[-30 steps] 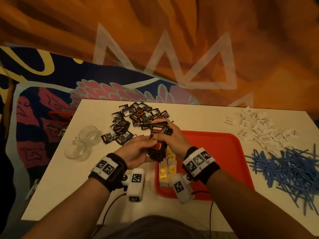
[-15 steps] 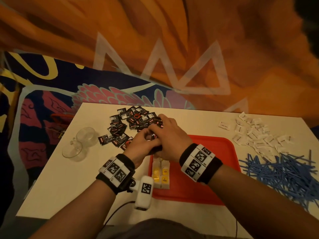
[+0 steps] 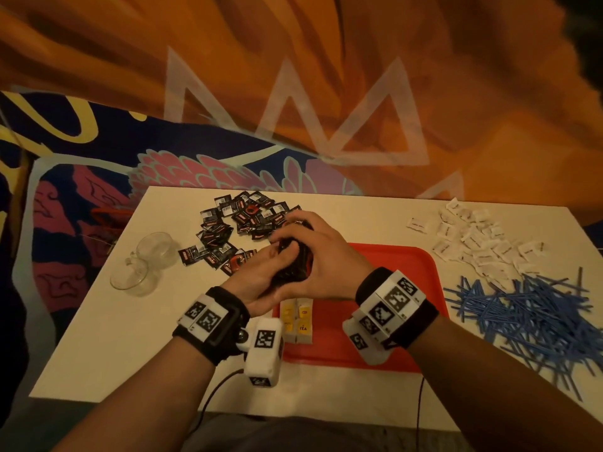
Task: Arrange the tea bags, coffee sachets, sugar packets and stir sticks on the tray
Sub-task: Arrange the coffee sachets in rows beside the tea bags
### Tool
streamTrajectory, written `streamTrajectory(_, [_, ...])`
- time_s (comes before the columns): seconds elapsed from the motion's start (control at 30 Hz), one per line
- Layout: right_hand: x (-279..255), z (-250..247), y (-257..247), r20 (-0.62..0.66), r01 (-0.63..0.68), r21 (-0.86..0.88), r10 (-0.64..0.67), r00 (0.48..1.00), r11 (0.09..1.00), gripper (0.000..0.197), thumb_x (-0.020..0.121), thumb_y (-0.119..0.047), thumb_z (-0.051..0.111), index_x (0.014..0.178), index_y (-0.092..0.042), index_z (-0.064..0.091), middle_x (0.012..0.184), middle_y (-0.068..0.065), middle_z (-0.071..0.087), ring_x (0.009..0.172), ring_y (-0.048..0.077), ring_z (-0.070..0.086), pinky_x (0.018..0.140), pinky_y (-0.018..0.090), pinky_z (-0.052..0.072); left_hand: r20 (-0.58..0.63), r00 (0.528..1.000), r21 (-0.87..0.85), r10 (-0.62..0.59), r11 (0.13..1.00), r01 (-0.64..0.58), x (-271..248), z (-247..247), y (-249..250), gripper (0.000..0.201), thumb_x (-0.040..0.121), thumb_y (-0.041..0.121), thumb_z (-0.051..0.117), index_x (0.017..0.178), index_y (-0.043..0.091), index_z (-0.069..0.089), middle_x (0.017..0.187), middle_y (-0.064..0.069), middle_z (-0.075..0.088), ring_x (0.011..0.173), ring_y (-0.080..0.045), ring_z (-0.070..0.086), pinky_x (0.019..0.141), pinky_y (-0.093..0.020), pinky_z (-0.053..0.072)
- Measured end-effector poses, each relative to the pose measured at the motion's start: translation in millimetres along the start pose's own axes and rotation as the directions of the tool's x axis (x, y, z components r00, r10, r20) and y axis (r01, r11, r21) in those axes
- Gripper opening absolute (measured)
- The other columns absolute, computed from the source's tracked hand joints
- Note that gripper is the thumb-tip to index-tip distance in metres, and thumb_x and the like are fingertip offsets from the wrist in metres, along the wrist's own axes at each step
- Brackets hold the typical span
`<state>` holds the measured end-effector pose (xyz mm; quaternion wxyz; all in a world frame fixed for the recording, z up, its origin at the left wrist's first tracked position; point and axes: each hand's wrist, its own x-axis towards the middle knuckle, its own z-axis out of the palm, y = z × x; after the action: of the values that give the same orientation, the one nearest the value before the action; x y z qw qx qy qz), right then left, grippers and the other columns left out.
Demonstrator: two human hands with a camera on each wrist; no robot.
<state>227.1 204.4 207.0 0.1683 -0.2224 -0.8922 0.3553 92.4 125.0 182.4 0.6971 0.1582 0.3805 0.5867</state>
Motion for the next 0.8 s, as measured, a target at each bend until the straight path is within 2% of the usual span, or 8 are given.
streamTrajectory(0.1, [-4,-1,0,-0.028,-0.013,-0.039,0.012,1.0,0.999,0.066,0.059,-0.046,0.09,0.117,-0.027,0.065,0.126,-0.003,0.048,0.116,0.011,0.047,0.102,0.032,0.044,0.043,0.999,-0.029,-0.015,0.999,0.016,2,5,-3,0.089,0.038,0.035,0.101,0.114,0.009,0.064,0.099,-0.015,0.074,0.092,-0.024,0.074,0.066,-0.032,0.061])
streamTrajectory(0.2, [-4,-2,0,0.038,-0.068,-0.061,0.071,0.997,0.996,0.069,0.059,-0.047,0.089,0.12,-0.033,0.061,0.13,-0.003,0.045,0.123,0.011,0.044,0.105,0.027,0.04,0.036,0.999,-0.007,-0.039,0.999,0.039,7,6,-4,0.09,0.045,0.032,0.1,0.121,0.008,0.059,0.103,-0.015,0.074,0.098,-0.024,0.073,0.071,-0.032,0.061])
streamTrajectory(0.33, [-2,4,-5,-0.067,-0.073,-0.089,0.067,0.995,0.993,0.072,0.062,-0.042,0.086,0.127,-0.033,0.056,0.113,-0.006,0.052,0.105,0.009,0.051,0.092,0.027,0.046,0.075,0.991,-0.049,-0.109,0.992,0.113,12,-2,4,0.097,0.04,0.031,0.102,0.123,0.009,0.057,0.102,-0.015,0.073,0.094,-0.025,0.073,0.068,-0.034,0.061])
streamTrajectory(0.4, [0,6,-9,-0.041,-0.102,-0.068,0.1,0.994,0.992,0.091,0.062,-0.044,0.086,0.141,-0.038,0.039,0.123,-0.006,0.052,0.111,0.007,0.05,0.096,0.023,0.043,0.116,0.983,-0.04,-0.142,0.988,0.147,14,-6,9,0.094,0.043,0.028,0.102,0.123,0.007,0.056,0.098,-0.015,0.072,0.091,-0.026,0.074,0.068,-0.034,0.06])
streamTrajectory(0.5, [3,9,-14,-0.016,-0.159,-0.047,0.159,0.987,0.986,0.105,0.06,-0.049,0.086,0.145,-0.043,0.024,0.137,-0.007,0.049,0.122,0.009,0.046,0.105,0.033,0.041,0.171,0.962,-0.013,-0.211,0.976,0.216,18,-13,15,0.081,0.048,0.021,0.1,0.116,0.006,0.06,0.093,-0.017,0.072,0.086,-0.028,0.074,0.067,-0.037,0.061])
streamTrajectory(0.63, [2,19,-11,-0.01,-0.239,-0.127,0.239,0.971,0.963,0.123,0.052,-0.061,0.086,0.15,-0.041,0.014,0.151,-0.005,0.028,0.138,0.015,0.025,0.114,0.041,0.028,0.18,0.941,0.034,-0.285,0.958,0.284,27,-27,23,0.058,0.066,0.014,0.091,0.117,0.006,0.065,0.106,-0.017,0.068,0.097,-0.029,0.069,0.087,-0.043,0.056])
streamTrajectory(0.73, [0,24,-2,-0.125,-0.38,0.119,0.394,0.911,0.917,0.112,0.059,-0.057,0.085,0.149,-0.041,0.021,0.152,-0.007,0.025,0.138,0.013,0.027,0.11,0.034,0.03,0.095,0.944,0.049,-0.317,0.948,0.314,35,-32,27,0.043,0.084,0.009,0.064,0.126,0.005,0.058,0.1,-0.018,0.071,0.085,-0.027,0.072,0.073,-0.038,0.061])
streamTrajectory(0.8, [-2,27,5,-0.202,-0.494,0.366,0.586,0.785,0.788,0.086,0.071,-0.049,0.081,0.142,-0.034,0.035,0.141,-0.003,0.044,0.122,0.013,0.049,0.098,0.033,0.047,0.032,0.963,0.032,-0.267,0.963,0.266,42,-36,27,0.039,0.089,0.004,0.052,0.127,0.011,0.06,0.103,-0.02,0.072,0.088,-0.028,0.072,0.074,-0.04,0.061])
